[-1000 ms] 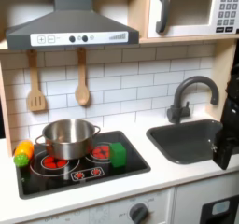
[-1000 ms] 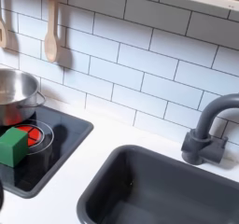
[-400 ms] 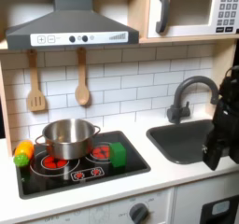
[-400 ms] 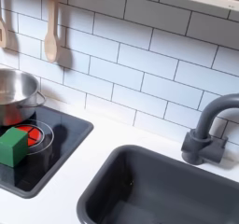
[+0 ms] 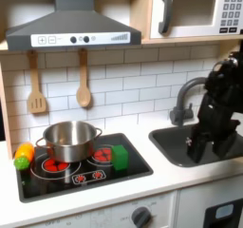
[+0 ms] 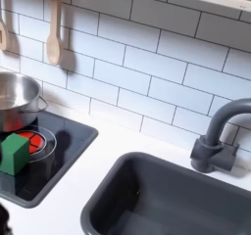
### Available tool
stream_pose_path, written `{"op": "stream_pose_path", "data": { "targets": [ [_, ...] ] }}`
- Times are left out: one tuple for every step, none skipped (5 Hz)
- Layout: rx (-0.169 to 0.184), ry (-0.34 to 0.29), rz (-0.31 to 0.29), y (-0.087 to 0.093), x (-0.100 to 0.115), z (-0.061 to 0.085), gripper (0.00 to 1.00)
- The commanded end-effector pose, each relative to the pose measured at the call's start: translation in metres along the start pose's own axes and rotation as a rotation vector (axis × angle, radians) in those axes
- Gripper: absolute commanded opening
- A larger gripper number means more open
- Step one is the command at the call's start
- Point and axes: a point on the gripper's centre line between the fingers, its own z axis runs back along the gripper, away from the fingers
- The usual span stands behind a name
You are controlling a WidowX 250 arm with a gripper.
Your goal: Reach green block
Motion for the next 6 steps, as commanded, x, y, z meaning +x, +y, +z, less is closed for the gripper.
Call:
{"op": "stream_pose_path", "data": {
  "targets": [
    [0.011, -0.004, 0.019, 0.027, 0.018, -0.002, 1.00],
    [0.015, 0.000, -0.012, 0.036, 0.018, -0.003, 1.00],
    [0.003, -0.004, -0.003, 0.038, 0.022, -0.003, 1.00],
    [0.003, -0.020, 0.010, 0.042, 0.035, -0.002, 1.00],
    [0.002, -0.013, 0.025, 0.048, 0.042, -0.005, 1.00],
    [0.001, -0.008, 0.045, 0.056, 0.050, -0.007, 1.00]
  ]
}}
